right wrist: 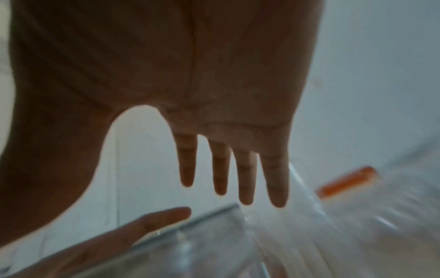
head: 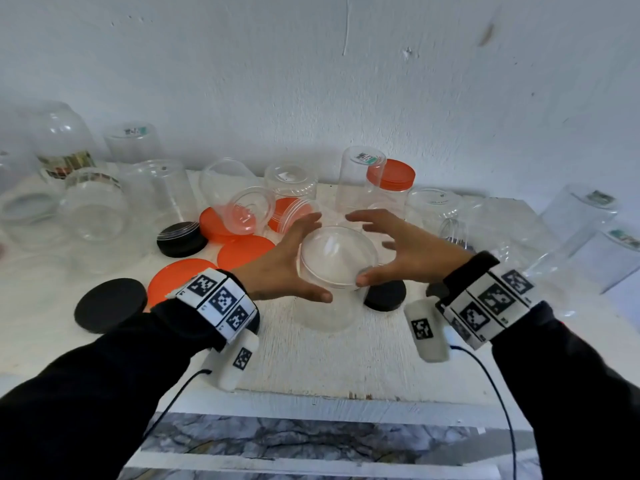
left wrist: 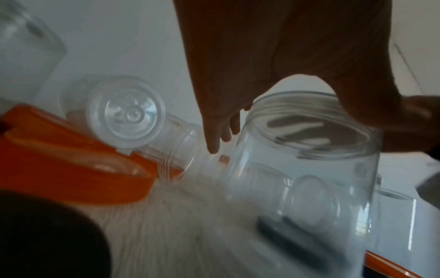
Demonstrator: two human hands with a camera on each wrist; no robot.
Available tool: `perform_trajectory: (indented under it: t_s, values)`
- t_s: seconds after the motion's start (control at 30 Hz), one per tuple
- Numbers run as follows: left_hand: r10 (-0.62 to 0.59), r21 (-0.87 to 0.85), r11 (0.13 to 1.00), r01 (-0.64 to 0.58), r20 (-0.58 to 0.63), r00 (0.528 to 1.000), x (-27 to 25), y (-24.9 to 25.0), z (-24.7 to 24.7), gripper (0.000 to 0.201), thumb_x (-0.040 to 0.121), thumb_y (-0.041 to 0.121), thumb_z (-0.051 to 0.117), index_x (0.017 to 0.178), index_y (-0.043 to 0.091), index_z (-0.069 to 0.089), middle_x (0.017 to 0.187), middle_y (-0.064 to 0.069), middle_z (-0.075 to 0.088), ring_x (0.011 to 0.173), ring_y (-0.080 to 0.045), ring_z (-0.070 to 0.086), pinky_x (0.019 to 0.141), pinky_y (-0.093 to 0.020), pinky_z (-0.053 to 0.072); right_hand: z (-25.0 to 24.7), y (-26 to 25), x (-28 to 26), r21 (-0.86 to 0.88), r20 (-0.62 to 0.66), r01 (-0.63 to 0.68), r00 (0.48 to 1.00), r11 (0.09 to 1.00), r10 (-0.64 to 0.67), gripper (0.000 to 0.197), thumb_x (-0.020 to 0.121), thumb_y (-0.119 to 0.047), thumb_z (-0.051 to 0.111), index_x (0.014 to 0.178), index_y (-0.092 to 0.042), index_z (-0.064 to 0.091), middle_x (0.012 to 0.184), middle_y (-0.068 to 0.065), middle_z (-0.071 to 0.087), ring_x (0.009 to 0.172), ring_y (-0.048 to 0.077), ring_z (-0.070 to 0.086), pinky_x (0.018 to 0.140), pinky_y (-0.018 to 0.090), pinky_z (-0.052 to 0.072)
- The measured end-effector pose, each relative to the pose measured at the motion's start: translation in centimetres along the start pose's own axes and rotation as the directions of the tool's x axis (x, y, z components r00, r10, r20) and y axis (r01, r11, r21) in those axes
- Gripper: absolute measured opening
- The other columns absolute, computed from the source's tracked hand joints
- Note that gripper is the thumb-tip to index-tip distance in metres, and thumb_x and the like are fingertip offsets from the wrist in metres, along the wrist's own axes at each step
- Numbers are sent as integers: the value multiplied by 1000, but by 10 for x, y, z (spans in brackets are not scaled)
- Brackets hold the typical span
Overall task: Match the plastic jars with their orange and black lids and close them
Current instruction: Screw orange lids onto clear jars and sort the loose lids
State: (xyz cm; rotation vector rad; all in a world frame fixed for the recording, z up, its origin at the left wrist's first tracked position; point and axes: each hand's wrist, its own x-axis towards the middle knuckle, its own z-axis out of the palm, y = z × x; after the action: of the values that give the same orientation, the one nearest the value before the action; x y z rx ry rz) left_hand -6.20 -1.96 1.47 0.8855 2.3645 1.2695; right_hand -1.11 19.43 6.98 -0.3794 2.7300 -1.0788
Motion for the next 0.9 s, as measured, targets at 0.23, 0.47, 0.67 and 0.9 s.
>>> perform_trajectory:
  t_s: [0.23, 0.47, 0.67, 0.9]
  values:
    - [14, -149, 989, -25, -73, 997, 3, -18, 9, 123, 48, 37, 86, 144, 19, 10, 131, 21, 26, 127, -4, 28, 101, -15, 34, 6, -38, 30, -521, 306, 118, 950, 845, 55, 92, 71, -36, 77, 144, -42, 20, 151, -7, 20, 134, 21, 25, 110, 44, 27]
    - [-28, -304, 952, 21, -17, 999, 2, -29, 15, 93, 51, 31, 84, 128, 28, 33, 129, 9, 40, 123, -10, 40, 89, -18, 43, 8, -53, 30, -716, 158, -1, 974, 698, 164, 86, 64, -70, 65, 137, -44, 29, 121, -2, 44, 106, 20, 46, 83, 32, 37]
    - [-46, -359, 932, 51, 24, 999, 5, -30, 15, 105, 44, 37, 84, 135, 30, 33, 138, 3, 39, 130, -12, 37, 103, -38, 41, 8, -59, 30, -692, 270, 39, 940, 721, 208, 94, 69, -58, 70, 144, -39, 16, 140, -1, 32, 126, 23, 39, 99, 37, 38]
    - [-52, -336, 940, 63, 40, 998, 8, -28, 14, 106, 43, 37, 87, 135, 29, 35, 135, 5, 43, 129, -12, 38, 104, -48, 39, 12, -64, 28, -773, 117, -39, 972, 634, 202, 81, 68, -75, 56, 135, -31, 39, 109, -1, 50, 98, 19, 50, 77, 29, 38]
